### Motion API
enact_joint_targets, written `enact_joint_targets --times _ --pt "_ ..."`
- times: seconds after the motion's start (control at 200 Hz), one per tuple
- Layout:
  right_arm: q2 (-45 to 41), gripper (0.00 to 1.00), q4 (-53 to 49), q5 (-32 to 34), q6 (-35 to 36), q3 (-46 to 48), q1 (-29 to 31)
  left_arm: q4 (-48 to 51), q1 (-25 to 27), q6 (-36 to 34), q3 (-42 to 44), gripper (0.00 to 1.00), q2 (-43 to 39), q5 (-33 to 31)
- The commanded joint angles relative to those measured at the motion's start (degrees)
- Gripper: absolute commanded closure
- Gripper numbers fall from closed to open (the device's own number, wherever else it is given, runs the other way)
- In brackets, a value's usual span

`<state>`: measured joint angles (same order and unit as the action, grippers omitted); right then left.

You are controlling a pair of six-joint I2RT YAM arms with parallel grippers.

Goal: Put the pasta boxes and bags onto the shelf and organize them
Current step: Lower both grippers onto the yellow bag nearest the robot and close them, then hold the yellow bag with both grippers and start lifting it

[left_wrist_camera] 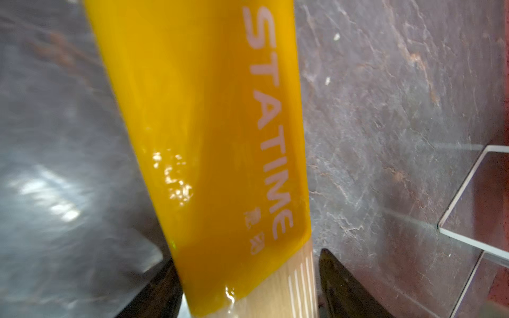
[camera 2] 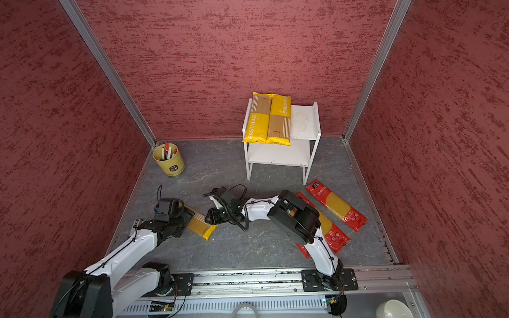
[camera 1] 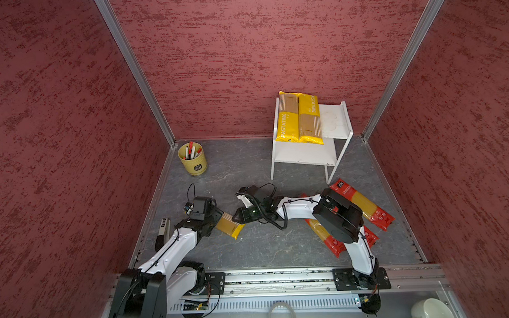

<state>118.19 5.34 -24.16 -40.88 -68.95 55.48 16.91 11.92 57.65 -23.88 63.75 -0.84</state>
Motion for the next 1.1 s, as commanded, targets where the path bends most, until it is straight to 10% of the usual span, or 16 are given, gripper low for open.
enact_joint_targets --times 0.0,0.175,0.341,0.606,1.092 --pt "-5.27 0.58 6.94 -6.83 -4.52 6.4 0.84 -7.9 5.65 -6.15 -3.77 0.24 4.87 4.29" --pt "-11.27 0.58 5.85 -5.87 -6.34 12.03 -0.13 -7.12 8.87 -8.41 -5.9 0.23 6.55 5.97" --pt "-14.61 0.54 2.48 5.52 -11.75 12.24 -2.4 -4.08 1.03 -11.02 -3.1 0.24 0.9 9.69" --pt "-10.98 0.53 20.71 13.78 -30.95 17.54 -2.4 -6.67 0.15 -17.91 -5.67 0.26 5.07 19.6" --pt "-2.26 0.54 24.04 13.72 -34.82 13.58 -2.46 -13.82 2.32 -13.37 -1.2 0.49 9.79 18.42"
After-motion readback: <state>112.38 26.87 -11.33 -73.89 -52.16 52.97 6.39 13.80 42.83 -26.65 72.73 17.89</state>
